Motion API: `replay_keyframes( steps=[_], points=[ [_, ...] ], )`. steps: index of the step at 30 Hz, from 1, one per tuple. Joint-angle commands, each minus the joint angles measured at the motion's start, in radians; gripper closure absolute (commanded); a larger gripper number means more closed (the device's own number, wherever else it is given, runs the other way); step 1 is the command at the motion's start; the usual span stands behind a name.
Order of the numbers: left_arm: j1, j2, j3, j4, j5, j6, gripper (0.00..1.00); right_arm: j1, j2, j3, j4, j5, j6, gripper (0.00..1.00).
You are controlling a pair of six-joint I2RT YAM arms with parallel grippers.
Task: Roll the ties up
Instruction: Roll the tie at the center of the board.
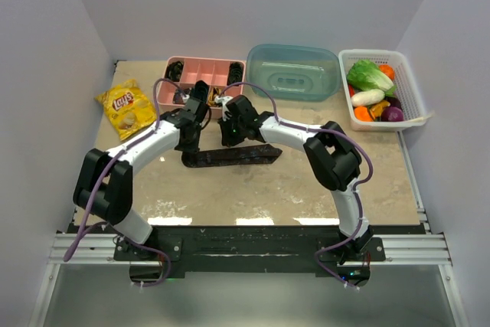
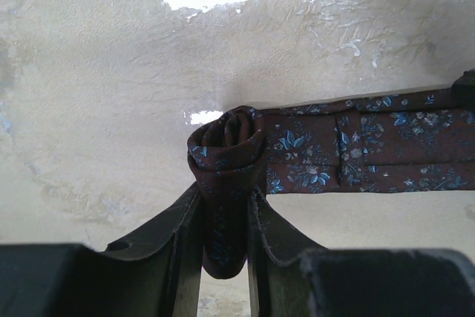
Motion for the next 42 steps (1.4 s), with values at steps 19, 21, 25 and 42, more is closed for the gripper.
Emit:
replay_keyframes(
  steps=[19, 21, 25, 42],
  points=[
    [-0.192, 0.235, 0.137, -0.012, -0.080, -0.093, 0.72, -0.035, -0.075, -0.048, 0.007, 0.031, 0.014, 0.95],
    [-0.192, 0.238, 0.124, 0.031, -0.037, -0.087, 0.69, -0.035, -0.073, -0.049, 0.009, 0.026, 0.016, 0.96],
    [-0.190, 0.236, 0.104, 0.084, 0.058, -0.087, 0.58, -0.035, -0.076, -0.052, 0.011, 0.023, 0.017, 0.96],
    [-0.118, -0.069, 0.003, 0.224, 0.136, -0.132, 0.14, -0.035, -0.125, -0.068, 0.043, -0.057, 0.003, 0.95]
  ],
)
